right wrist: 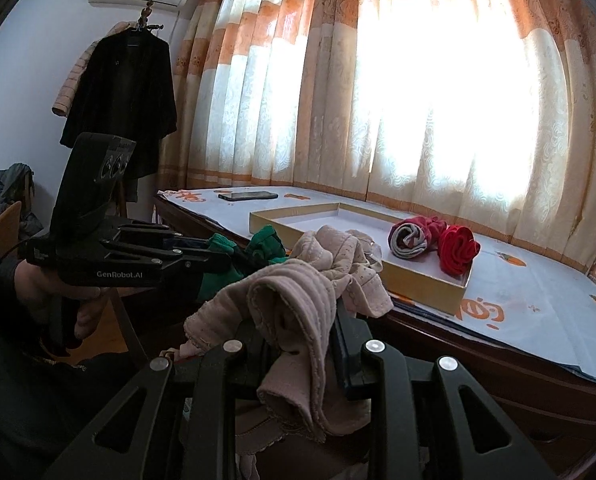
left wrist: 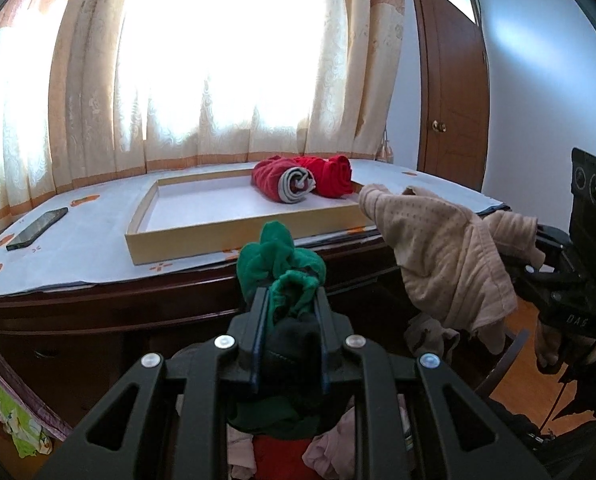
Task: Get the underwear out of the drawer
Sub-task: 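Lift the green underwear with the left tool while the right tool lifts the beige underwear, then carry both held underwear over the cardboard tray and lower them inside, then open both tools to release the underwear in the tray and withdraw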
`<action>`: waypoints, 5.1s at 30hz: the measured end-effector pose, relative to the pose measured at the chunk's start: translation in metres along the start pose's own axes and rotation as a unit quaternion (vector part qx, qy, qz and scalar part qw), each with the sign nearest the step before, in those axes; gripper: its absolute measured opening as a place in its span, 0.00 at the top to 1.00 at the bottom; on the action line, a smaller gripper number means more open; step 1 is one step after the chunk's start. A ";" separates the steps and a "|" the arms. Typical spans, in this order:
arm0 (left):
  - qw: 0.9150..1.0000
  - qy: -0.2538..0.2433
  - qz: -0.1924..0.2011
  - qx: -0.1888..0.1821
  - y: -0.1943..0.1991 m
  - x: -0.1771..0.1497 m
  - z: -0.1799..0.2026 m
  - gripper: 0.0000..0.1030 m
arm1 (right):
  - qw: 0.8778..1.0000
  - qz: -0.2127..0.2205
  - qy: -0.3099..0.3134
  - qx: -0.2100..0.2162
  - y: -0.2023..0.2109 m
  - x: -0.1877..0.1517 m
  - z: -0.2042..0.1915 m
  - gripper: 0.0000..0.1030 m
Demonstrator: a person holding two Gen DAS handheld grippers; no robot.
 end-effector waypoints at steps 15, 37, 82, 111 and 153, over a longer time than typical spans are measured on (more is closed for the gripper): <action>0.999 -0.014 0.040 0.017 0.020 0.010 0.003 0.83 | 1.000 0.025 0.006 -0.006 0.007 0.013 0.002 0.74; 0.996 -0.025 0.078 0.046 0.035 0.027 -0.002 0.83 | 0.998 0.045 0.021 -0.023 0.010 0.032 0.007 0.74; 0.997 -0.027 0.046 0.051 -0.018 0.131 -0.070 0.83 | 0.999 -0.014 0.019 -0.031 -0.069 0.146 0.055 0.74; 0.997 0.008 -0.053 0.063 -0.116 0.172 -0.129 0.83 | 0.993 -0.115 0.013 -0.035 -0.188 0.173 0.100 0.74; 0.986 0.039 -0.144 0.079 -0.168 0.169 -0.145 0.51 | 0.964 -0.252 -0.054 -0.071 -0.257 0.146 0.137 0.50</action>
Point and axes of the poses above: each gripper's, at about its wrist camera, not at the fingertips, and y roughly against the way its jaws point, z to its right, x to its top, the point moved 7 cm from there along -y, roughly the way its jaws point, and after that the axes turned 10 degrees about -z, right-handed, at the moved point
